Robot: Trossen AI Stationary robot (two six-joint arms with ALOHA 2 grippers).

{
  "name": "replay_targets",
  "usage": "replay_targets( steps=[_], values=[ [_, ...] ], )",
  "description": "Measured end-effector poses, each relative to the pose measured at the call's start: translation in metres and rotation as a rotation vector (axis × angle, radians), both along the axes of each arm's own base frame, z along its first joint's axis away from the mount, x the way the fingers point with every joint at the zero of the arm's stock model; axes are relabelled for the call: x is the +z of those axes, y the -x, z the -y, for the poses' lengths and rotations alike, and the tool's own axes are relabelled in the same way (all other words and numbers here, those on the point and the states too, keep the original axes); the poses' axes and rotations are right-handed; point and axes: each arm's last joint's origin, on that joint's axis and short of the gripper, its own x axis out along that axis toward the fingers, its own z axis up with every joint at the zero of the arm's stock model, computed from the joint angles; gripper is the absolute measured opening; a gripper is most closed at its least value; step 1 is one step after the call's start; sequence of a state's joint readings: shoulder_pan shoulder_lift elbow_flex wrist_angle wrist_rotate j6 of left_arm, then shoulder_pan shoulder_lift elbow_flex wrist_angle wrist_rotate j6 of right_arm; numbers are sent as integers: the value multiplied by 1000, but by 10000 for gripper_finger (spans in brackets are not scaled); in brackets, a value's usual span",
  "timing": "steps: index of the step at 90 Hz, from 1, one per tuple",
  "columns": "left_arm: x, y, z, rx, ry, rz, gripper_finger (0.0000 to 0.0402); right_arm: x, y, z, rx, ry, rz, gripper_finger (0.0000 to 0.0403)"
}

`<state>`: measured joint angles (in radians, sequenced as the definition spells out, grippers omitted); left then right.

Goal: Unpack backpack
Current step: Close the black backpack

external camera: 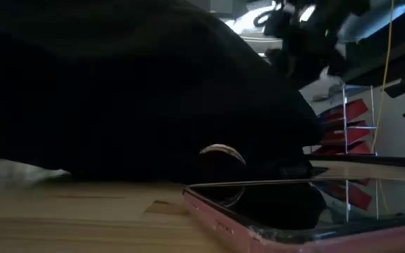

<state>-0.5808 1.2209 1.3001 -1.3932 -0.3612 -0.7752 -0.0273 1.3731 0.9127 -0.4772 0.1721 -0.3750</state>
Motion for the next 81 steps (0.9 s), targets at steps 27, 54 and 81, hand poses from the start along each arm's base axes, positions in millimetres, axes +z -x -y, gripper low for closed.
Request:
replay_targets(
  steps=[27,54,81],
  values=[
    [3,-7,-13,-6,-168,62,83,-20,2,17,68,-73,13,133],
    [5,-14,-19,-13,-216,97,120,-33,-3,28,116,-208,3,8],
    [4,-33,-11,-165,-279,239,121,-2,-9,29,105,-163,81,0]
  ],
)
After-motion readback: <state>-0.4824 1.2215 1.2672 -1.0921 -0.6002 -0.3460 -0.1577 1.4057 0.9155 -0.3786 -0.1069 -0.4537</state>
